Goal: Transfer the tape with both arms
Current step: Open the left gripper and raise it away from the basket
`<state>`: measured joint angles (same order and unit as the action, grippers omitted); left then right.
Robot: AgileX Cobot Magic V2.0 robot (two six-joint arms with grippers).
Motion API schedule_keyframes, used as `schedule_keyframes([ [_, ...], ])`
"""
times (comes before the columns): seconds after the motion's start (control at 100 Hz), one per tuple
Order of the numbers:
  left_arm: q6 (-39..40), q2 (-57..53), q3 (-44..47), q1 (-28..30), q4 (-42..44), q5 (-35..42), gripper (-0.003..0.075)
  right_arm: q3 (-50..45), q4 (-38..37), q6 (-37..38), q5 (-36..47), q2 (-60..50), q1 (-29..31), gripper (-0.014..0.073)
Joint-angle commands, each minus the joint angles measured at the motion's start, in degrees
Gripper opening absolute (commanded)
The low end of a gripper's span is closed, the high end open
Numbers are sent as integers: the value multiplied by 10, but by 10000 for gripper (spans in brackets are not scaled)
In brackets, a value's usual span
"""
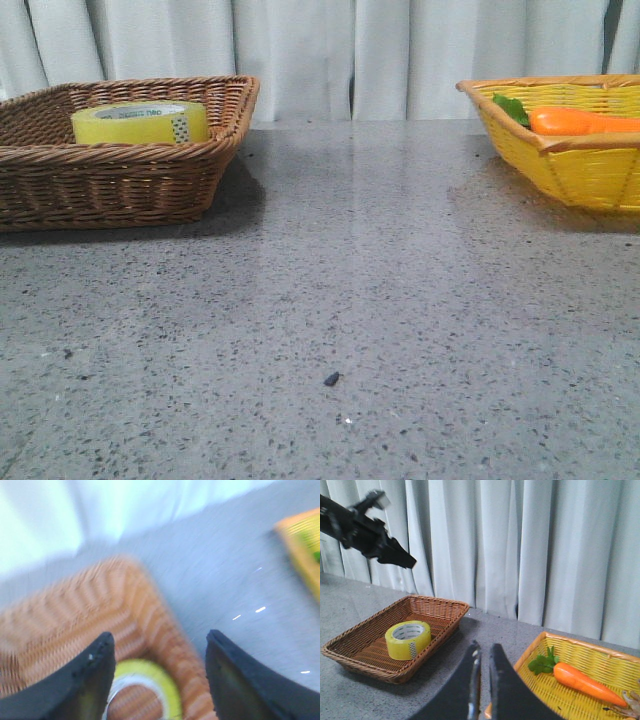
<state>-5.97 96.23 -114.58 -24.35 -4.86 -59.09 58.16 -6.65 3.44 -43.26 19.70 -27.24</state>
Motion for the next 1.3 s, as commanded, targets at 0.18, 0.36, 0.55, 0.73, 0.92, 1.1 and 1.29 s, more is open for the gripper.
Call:
schedule_keyframes([
  [0.18,72,-252,236,-113,151,196,347,-145,-25,-9,82,-127,1,-39],
  [0.36,90,-420,488,-116,168,321,347,-215,-26,-9,83,-178,1,-39],
  [0.55,92,-554,682,-116,157,341,347,-261,-26,-9,80,-181,1,-39],
  [0.73,100,-639,763,-116,109,341,291,-293,-26,-9,79,-181,1,-39],
  [0.92,112,-672,777,-116,79,341,-21,-314,-26,-9,77,-181,1,-39],
  [1.1,112,-668,777,-116,63,341,-21,-318,-26,-9,77,-181,1,-39],
  [1.29,92,-668,777,-115,140,341,-21,-318,-26,-9,77,-181,1,-39],
])
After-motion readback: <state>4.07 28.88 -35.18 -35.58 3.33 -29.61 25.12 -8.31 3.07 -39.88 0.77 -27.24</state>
